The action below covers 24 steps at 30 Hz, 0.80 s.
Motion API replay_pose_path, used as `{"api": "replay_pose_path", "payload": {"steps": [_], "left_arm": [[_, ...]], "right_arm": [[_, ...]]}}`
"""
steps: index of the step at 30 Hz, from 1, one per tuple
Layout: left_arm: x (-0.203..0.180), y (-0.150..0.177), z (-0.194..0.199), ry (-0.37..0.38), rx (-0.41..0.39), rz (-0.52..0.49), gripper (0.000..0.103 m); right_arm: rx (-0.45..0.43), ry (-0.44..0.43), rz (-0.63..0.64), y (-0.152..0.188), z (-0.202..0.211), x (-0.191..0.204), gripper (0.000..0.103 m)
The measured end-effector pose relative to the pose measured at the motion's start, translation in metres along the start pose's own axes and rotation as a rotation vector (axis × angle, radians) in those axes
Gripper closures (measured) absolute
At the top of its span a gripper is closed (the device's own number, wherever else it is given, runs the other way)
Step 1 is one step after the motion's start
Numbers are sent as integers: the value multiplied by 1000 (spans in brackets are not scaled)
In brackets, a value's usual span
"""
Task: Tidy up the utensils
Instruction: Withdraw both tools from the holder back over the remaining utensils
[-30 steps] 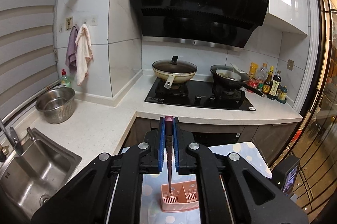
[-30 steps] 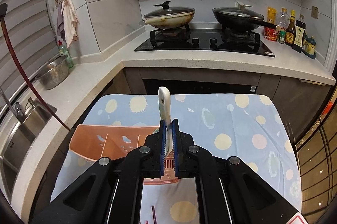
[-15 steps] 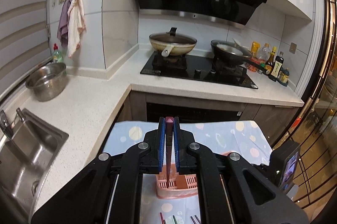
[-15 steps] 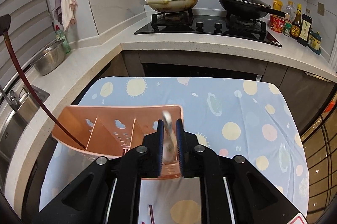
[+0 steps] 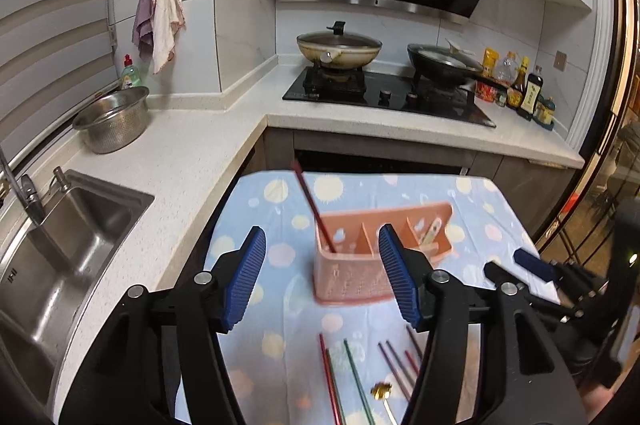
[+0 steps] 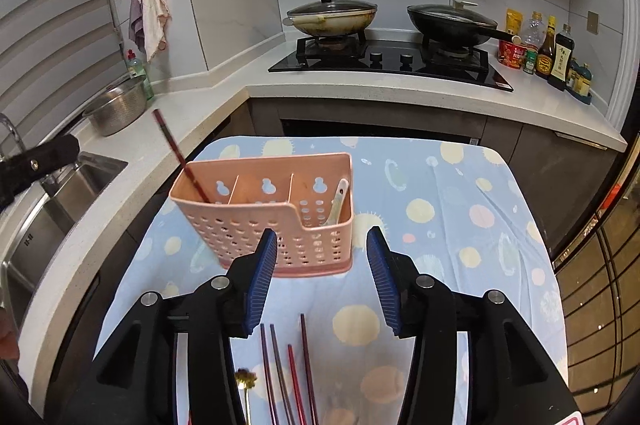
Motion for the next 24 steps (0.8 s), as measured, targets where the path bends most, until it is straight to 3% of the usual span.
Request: {"api": "replay_pose_path", "payload": {"steps": [12,24], "left_arm": [[-10,84,53,30,112,27,47],[-18,137,86,46,182,48,46]], "right_arm": [[24,17,-25,47,72,-3,56],[66,46,11,100,112,0,56]]}}
Point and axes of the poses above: each gripper's, at about its wrist camera, not at the fingertips, and z roughly against the way its jaws point, x to its left, y to its underside, the point moved 4 cm from there along -z, roughly the way its jaws point, and after that the axes turned 14 degrees about -x, right-handed, at the moved point
